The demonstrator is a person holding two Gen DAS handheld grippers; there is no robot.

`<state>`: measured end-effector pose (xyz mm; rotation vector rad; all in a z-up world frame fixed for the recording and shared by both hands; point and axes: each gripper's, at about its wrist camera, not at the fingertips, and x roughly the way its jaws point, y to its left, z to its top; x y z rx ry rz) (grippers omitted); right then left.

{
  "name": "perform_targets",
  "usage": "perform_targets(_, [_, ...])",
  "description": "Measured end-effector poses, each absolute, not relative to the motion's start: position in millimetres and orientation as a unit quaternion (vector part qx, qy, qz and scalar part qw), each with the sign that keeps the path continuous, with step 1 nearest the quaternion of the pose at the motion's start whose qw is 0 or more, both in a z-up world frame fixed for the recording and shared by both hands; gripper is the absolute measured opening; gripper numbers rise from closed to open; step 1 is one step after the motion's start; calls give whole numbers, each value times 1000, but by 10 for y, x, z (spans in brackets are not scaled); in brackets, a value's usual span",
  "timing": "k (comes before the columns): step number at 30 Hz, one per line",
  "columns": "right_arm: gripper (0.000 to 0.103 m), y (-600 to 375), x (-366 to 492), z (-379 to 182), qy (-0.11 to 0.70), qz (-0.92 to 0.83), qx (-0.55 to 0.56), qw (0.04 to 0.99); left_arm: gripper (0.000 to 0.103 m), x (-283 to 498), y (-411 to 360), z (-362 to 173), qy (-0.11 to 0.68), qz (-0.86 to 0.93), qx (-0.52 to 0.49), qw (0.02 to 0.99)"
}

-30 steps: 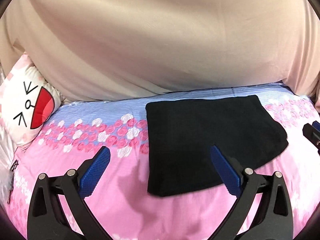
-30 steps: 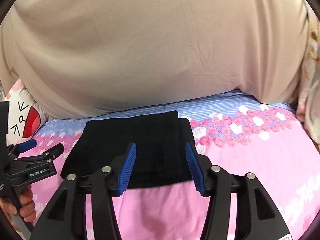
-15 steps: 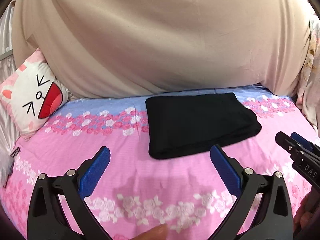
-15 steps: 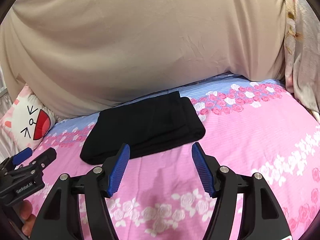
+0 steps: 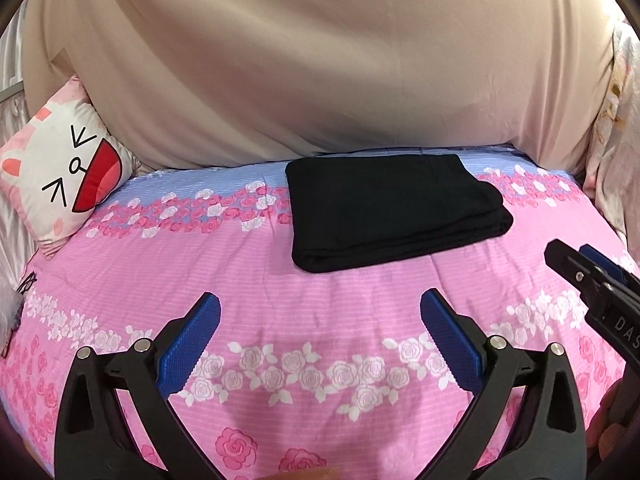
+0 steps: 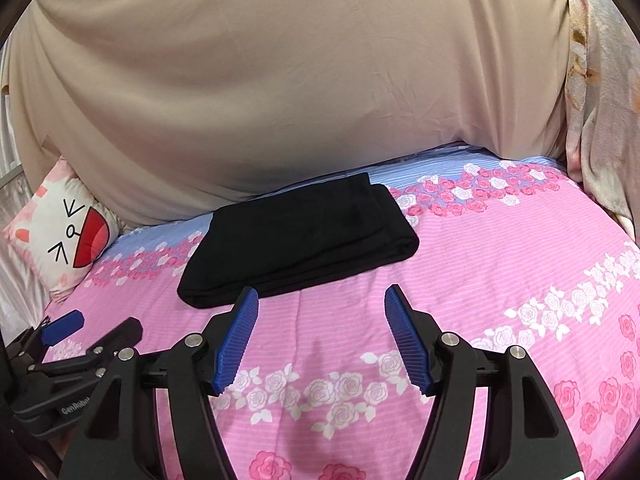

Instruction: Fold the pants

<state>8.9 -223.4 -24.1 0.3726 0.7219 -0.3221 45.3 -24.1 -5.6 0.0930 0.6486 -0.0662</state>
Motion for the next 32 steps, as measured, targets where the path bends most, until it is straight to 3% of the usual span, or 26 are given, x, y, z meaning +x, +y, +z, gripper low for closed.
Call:
perform_targets(30, [65,-2121,12,-234,356,-157,179,903,98,347,-255,-128,332,-38,52,941])
perform_targets(32, [71,-2126,-7,-223,355,-160,178,904,98,321,-266,-126,331,-37,55,941])
